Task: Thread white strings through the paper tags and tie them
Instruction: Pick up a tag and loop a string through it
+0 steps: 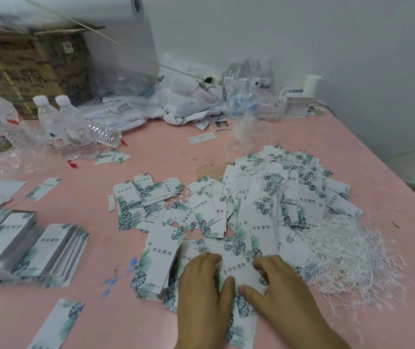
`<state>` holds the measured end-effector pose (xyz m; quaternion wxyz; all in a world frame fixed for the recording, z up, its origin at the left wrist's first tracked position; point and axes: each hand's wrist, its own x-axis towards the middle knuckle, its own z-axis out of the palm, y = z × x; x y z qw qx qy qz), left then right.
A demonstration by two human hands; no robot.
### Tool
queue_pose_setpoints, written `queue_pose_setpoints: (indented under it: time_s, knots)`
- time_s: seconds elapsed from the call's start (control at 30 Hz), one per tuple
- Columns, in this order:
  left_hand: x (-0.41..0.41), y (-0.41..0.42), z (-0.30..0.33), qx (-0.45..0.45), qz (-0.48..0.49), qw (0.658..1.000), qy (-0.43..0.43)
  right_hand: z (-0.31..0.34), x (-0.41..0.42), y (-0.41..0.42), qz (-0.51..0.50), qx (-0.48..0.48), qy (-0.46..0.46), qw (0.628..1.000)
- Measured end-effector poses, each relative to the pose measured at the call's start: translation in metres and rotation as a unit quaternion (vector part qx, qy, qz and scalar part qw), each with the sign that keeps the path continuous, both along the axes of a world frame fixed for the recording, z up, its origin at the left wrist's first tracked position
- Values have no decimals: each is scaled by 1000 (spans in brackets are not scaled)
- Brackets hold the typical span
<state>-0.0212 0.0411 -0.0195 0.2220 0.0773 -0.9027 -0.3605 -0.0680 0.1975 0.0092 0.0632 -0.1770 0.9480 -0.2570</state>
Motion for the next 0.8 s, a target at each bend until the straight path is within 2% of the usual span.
queue_pose_setpoints:
  time_s: [0.13,0.3,0.37,0.47,0.53,0.6,0.63,0.67,0.73,0.8]
  knots:
    - [2,4,4,44,17,998,39,3,-3,-5,-48,-99,-47,993]
    - [2,6,10,87,14,995,56,-3,-7,-8,-72,-164,-66,982]
    - [2,7,11,126,17,990,60,-1,-9,-6,-77,-229,-111,964]
    - [4,6,13,193,14,978,73,8,-6,0,-92,-347,-177,916]
    - [4,5,18,357,-14,932,68,14,-3,1,-80,-405,-225,882]
    - [1,3,19,535,-74,841,25,19,2,-3,-55,-443,-262,855]
    - [1,3,21,594,-116,796,-15,20,5,-6,-40,-445,-274,852]
    - [1,3,24,632,-157,757,-54,22,8,-10,-22,-436,-281,855]
    - [-2,4,26,670,-175,713,-109,22,13,-17,-9,-392,-276,878]
    - [-6,4,23,722,-154,664,-119,18,13,-17,-30,-277,-179,943]
